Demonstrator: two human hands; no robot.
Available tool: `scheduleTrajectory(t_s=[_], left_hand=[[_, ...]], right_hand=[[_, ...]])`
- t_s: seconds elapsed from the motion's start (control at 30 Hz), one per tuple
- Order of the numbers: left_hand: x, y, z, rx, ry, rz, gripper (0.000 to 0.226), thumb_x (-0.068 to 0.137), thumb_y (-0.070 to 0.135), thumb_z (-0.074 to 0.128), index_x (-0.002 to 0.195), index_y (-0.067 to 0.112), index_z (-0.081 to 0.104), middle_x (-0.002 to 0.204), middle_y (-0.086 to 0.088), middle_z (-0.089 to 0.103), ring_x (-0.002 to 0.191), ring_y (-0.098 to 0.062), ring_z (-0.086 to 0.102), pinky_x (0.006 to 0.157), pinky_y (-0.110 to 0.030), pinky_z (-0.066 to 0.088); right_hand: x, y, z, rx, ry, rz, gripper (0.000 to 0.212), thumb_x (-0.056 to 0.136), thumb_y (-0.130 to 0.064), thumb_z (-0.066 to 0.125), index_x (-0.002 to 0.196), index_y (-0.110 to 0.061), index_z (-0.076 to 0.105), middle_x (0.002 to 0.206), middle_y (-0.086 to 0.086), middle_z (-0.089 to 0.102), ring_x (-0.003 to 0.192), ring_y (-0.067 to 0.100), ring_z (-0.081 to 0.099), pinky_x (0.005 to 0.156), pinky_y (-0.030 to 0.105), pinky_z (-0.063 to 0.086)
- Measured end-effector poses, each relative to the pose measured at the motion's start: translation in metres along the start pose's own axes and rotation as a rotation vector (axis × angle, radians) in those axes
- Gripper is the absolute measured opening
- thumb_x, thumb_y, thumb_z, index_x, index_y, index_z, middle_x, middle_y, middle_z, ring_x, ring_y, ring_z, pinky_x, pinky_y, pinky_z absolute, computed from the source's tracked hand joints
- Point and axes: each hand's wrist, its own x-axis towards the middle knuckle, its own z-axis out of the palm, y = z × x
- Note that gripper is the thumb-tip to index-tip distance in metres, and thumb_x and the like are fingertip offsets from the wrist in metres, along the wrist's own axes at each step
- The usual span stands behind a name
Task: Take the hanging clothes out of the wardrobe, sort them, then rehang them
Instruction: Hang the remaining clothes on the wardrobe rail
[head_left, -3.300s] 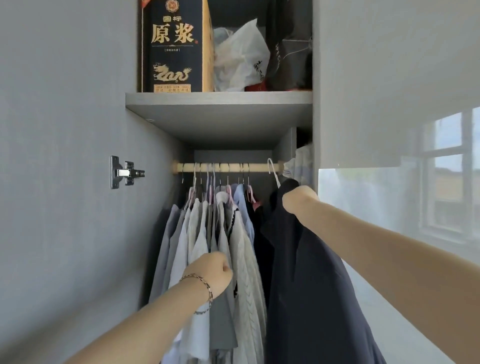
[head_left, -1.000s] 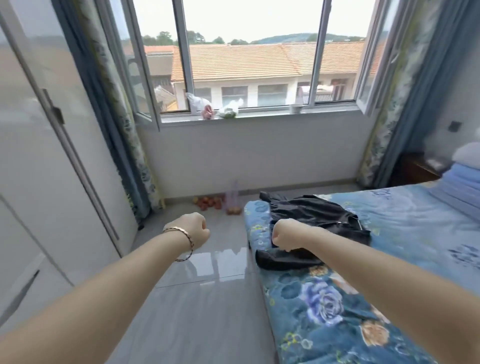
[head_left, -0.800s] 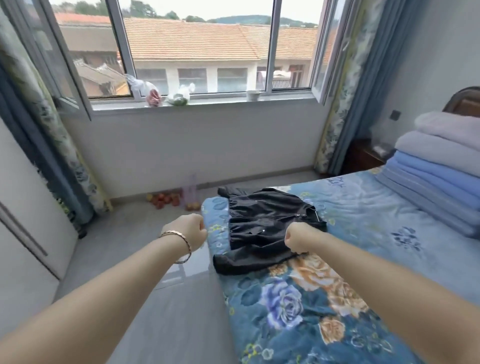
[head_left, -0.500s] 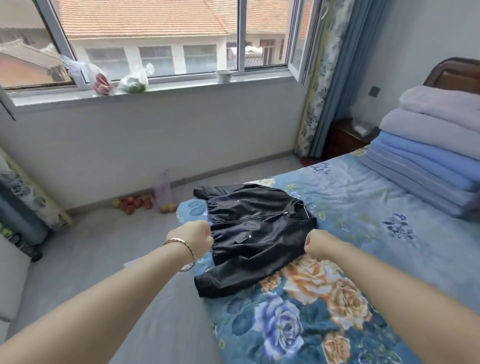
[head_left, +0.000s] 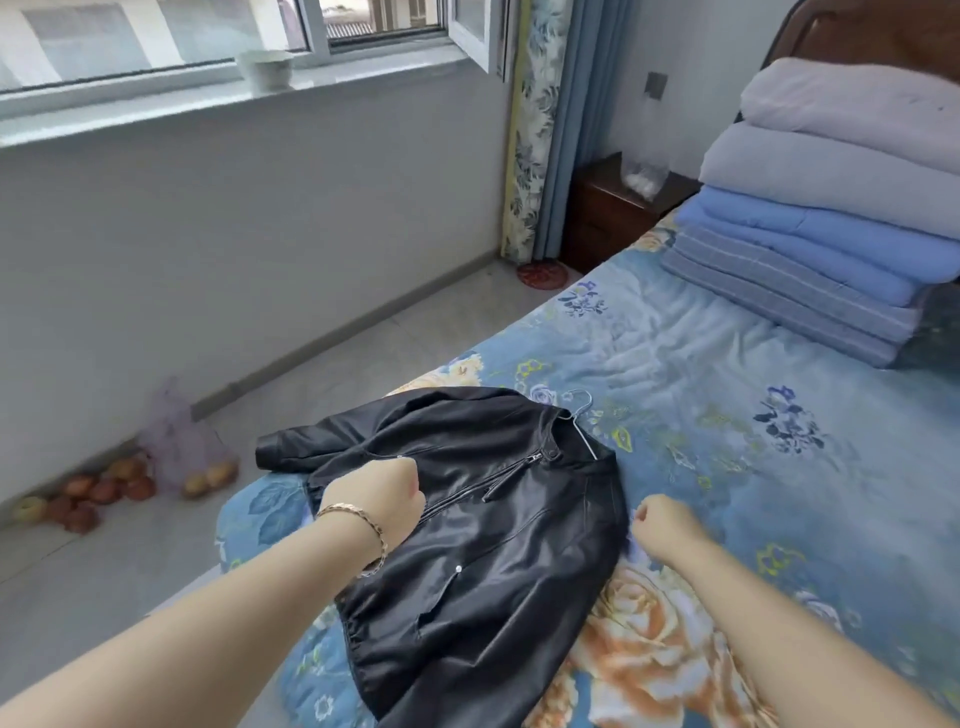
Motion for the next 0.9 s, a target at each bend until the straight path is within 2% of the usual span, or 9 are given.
scheduleTrajectory(t_s=[0.17,0.27,0.33,0.4,0.5,0.63,0.7,0.8,0.9], left_hand=[[0.122,0.000,0.069,0.020,-0.022,0.042,0.017,0.093,0.023,0.035,0.077,0.020,0.039,0.076,0.004,0.045,0.075,-0.023,0.046,0.068,-0.027,0.036],[0.175,-0.001,0.118,-0.021,-0.040,0.027,0.027,0.092,0.022,0.036,0.066,0.021,0.029,0.067,0.006,0.040,0.074,-0.023,0.048,0.065,-0.027,0.035],[0.200,-0.001,0.147,-0.064,-0.059,0.003,0.023,0.092,0.021,0.036,0.069,0.022,0.034,0.068,0.007,0.040,0.074,-0.022,0.048,0.065,-0.026,0.036],[0.220,0.000,0.169,-0.108,-0.077,-0.015,0.013,0.093,0.021,0.037,0.085,0.023,0.047,0.079,0.007,0.051,0.081,-0.022,0.054,0.069,-0.026,0.041],[0.244,0.002,0.196,-0.149,-0.110,-0.041,0.018,0.093,0.022,0.037,0.102,0.024,0.052,0.097,0.008,0.058,0.091,-0.020,0.059,0.076,-0.026,0.045],[0.260,0.003,0.221,-0.173,-0.130,-0.025,0.018,0.094,0.025,0.038,0.104,0.029,0.053,0.101,0.012,0.058,0.093,-0.017,0.058,0.076,-0.024,0.043],[0.265,0.006,0.226,-0.163,-0.147,-0.005,0.017,0.094,0.026,0.038,0.103,0.031,0.052,0.098,0.013,0.057,0.090,-0.015,0.057,0.075,-0.023,0.041],[0.270,0.008,0.229,-0.156,-0.170,-0.004,0.018,0.094,0.027,0.039,0.104,0.031,0.053,0.097,0.013,0.057,0.095,-0.015,0.059,0.077,-0.023,0.043],[0.277,0.011,0.222,-0.148,-0.192,-0.017,0.020,0.093,0.027,0.040,0.107,0.030,0.054,0.102,0.011,0.060,0.100,-0.016,0.060,0.084,-0.025,0.046]], right_hand=[[0.121,-0.018,0.048,0.077,-0.016,0.042,0.027,0.088,-0.014,0.046,0.109,-0.019,0.062,0.119,0.006,0.059,0.109,0.028,0.057,0.087,0.028,0.045],[0.185,-0.016,0.086,0.121,-0.034,0.078,0.038,0.090,-0.012,0.045,0.128,-0.011,0.052,0.134,0.010,0.049,0.120,0.028,0.051,0.098,0.031,0.042],[0.219,-0.014,0.101,0.176,0.000,0.096,0.042,0.093,-0.010,0.044,0.134,-0.007,0.046,0.137,0.013,0.044,0.124,0.029,0.048,0.101,0.032,0.038],[0.252,-0.013,0.111,0.228,0.066,0.104,0.041,0.094,-0.009,0.043,0.135,-0.003,0.044,0.137,0.016,0.044,0.126,0.030,0.045,0.103,0.031,0.034],[0.300,-0.014,0.121,0.300,0.127,0.131,0.039,0.096,-0.012,0.043,0.134,-0.003,0.047,0.136,0.016,0.049,0.128,0.031,0.043,0.105,0.031,0.032],[0.338,-0.020,0.135,0.357,0.144,0.164,0.038,0.096,-0.021,0.048,0.131,-0.006,0.051,0.128,0.014,0.058,0.127,0.031,0.042,0.103,0.034,0.035],[0.347,-0.024,0.138,0.355,0.145,0.209,0.033,0.095,-0.026,0.051,0.125,-0.012,0.056,0.122,0.012,0.061,0.123,0.029,0.046,0.094,0.034,0.042],[0.352,-0.028,0.133,0.263,0.110,0.242,0.015,0.096,-0.025,0.049,0.097,-0.019,0.062,0.108,0.011,0.064,0.105,0.031,0.055,0.077,0.030,0.042],[0.345,-0.020,0.127,0.143,0.113,0.275,0.020,0.095,-0.019,0.046,0.098,-0.014,0.065,0.108,0.010,0.060,0.105,0.031,0.054,0.081,0.031,0.043]])
